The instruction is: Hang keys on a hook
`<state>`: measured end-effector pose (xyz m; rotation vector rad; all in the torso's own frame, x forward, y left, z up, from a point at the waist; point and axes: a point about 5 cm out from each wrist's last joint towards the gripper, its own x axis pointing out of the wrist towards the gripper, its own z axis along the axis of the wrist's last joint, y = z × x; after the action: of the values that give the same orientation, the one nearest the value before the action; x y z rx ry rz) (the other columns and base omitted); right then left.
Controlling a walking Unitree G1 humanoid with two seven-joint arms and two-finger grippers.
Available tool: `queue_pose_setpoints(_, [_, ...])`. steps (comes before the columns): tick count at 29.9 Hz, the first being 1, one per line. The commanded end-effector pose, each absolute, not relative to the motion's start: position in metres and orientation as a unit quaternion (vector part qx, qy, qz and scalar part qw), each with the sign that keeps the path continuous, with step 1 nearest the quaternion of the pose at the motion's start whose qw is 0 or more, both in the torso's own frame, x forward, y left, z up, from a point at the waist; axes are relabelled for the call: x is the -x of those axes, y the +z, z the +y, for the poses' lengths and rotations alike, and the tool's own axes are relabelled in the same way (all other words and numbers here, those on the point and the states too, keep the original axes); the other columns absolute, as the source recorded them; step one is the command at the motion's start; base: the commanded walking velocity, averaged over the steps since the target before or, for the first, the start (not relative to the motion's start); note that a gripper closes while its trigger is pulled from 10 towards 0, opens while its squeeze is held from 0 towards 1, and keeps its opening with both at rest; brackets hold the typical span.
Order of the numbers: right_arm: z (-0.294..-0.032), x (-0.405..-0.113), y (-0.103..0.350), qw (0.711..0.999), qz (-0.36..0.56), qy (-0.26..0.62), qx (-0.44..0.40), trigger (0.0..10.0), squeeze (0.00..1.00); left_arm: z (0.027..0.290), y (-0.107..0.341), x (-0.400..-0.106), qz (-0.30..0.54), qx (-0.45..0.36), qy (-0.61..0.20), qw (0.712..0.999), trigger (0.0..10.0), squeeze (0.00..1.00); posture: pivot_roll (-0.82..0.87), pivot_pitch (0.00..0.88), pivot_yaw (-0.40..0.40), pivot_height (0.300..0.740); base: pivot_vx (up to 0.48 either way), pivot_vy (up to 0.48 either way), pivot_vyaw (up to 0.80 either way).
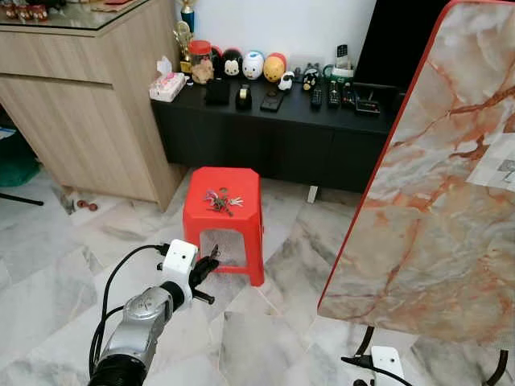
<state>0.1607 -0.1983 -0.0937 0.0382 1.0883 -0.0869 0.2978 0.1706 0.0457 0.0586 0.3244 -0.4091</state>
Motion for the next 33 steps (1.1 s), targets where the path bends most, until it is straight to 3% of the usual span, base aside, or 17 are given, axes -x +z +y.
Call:
queue_pose_setpoints(1, [-0.198, -0.155, -0.096, 0.851, 0.523, -0.05, -0.022, 10.0, 0.0, 0.167, 0.055, -0.303, 0.132, -0.021, -0.196, 0.971, 10.0, 0.0, -0.06, 0.058, -0.044, 0.74, 0.0, 0.0, 0.0])
queue_pose_setpoints(18, [-0.183, -0.139, -0.104, 0.844, 0.531, -0.056, -0.041, 10.0, 0.0, 0.173, 0.069, -0.309, 0.065, 0.033, -0.097, 0.993, 10.0, 0.0, -0.07, 0.081, -0.05, 0.74, 0.0, 0.0, 0.0])
queue_pose_setpoints(33, [-0.182, -0.135, -0.105, 0.842, 0.533, -0.061, -0.049, 10.0, 0.0, 0.174, 0.07, -0.311, 0.053, 0.022, -0.078, 0.995, 10.0, 0.0, -0.08, 0.043, -0.039, 0.74, 0.0, -0.409, 0.0])
